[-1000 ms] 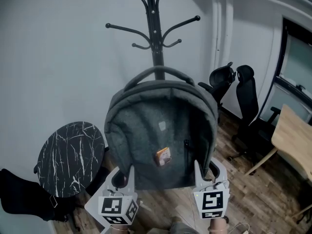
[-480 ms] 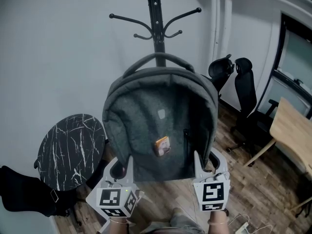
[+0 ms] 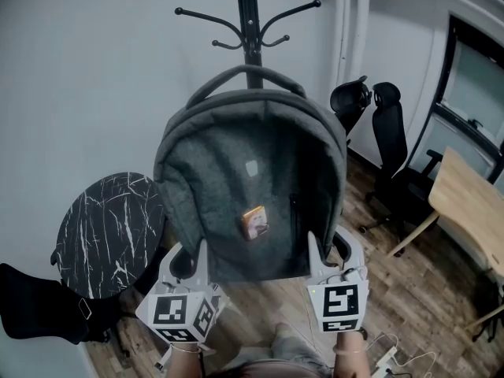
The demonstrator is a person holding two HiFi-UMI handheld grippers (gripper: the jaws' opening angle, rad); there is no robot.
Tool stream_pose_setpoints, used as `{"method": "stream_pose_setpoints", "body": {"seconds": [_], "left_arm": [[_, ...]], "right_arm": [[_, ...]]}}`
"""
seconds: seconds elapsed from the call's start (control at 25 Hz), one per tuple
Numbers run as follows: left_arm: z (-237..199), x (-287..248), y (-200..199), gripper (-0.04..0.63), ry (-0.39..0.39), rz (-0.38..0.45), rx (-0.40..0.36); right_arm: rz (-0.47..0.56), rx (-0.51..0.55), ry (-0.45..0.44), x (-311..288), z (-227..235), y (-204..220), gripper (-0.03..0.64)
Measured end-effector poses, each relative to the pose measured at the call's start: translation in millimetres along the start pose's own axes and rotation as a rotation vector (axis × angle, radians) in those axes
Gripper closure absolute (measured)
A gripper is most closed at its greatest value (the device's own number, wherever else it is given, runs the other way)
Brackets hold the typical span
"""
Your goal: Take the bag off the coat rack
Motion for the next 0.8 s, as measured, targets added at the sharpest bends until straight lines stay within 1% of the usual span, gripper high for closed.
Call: {"method": "stream_pose_setpoints", "body": {"seconds": [0.36,0.8], "left_arm": [[2,15,-2,0.522,0.019,0.01,-0.011],[3,29,5,0.522,0.031,0.0,0.003]], "right_arm": [[0.004,-0.006,0.021,18,-7,-3,0.512],[-0.016,-0.005,0.043,37,-15,-1,0.512]]}}
Point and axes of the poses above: the fingertips, and each gripper's own axes: x backward along the fingers, z to its right, y out of its underside, the point moved 8 cm from there along x, backward along the fingers, and after that the axes turned 8 degrees about x, right-handed, at the moved point
